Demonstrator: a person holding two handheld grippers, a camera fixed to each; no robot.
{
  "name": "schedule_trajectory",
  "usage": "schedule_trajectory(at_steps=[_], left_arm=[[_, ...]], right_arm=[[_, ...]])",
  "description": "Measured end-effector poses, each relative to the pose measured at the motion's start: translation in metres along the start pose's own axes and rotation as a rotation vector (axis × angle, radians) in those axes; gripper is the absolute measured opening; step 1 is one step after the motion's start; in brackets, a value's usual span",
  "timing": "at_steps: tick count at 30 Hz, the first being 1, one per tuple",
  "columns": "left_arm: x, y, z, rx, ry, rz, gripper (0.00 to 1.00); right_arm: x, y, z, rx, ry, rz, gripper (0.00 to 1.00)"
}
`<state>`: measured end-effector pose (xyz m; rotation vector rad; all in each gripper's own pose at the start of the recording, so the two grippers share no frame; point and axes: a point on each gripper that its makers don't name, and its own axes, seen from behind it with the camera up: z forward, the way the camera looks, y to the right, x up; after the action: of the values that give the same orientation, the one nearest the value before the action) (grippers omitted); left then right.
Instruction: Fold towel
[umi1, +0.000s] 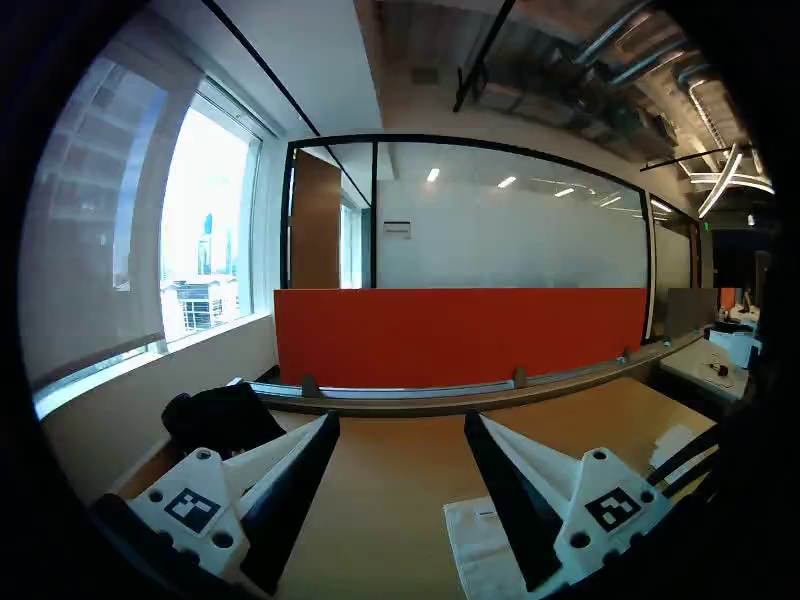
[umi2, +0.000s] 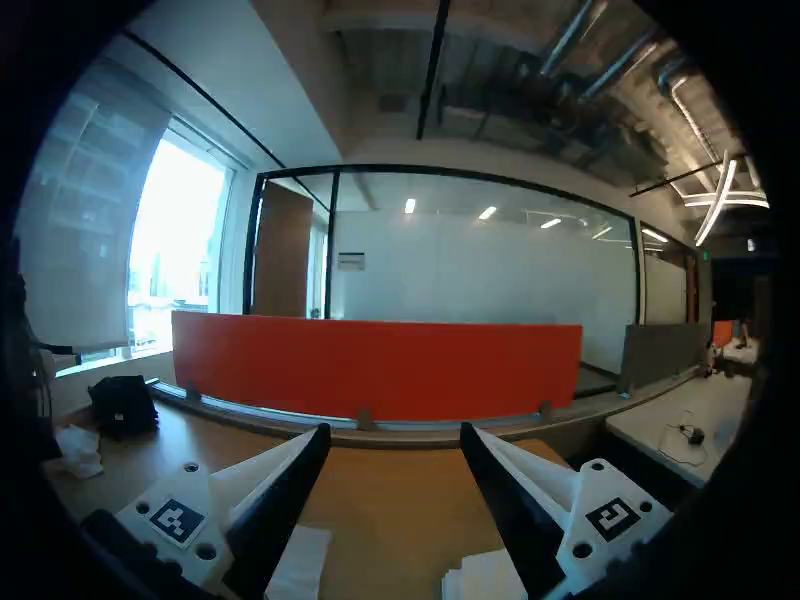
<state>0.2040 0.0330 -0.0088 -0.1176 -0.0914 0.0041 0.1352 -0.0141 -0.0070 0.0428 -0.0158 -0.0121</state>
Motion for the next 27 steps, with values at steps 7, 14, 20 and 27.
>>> schedule_trajectory(at_steps=[7,14,20,27], left_arm=[[-0.008,0.018,0.0,-0.104,-0.08,0.028,0.92],[-0.016,0.048,-0.001,-0.256,-0.153,0.022,0.92],[-0.026,0.055,-0.001,-0.312,-0.2,0.039,0.92],[-0.041,0.066,-0.002,-0.354,-0.236,0.071,0.93]], right_arm=[[-0.009,-0.029,-0.002,0.117,-0.076,-0.038,1.0],[-0.023,-0.059,-0.006,0.264,-0.178,-0.083,1.0],[-0.031,-0.078,-0.013,0.371,-0.241,-0.109,1.0],[-0.042,-0.084,-0.015,0.402,-0.275,-0.139,1.0]])
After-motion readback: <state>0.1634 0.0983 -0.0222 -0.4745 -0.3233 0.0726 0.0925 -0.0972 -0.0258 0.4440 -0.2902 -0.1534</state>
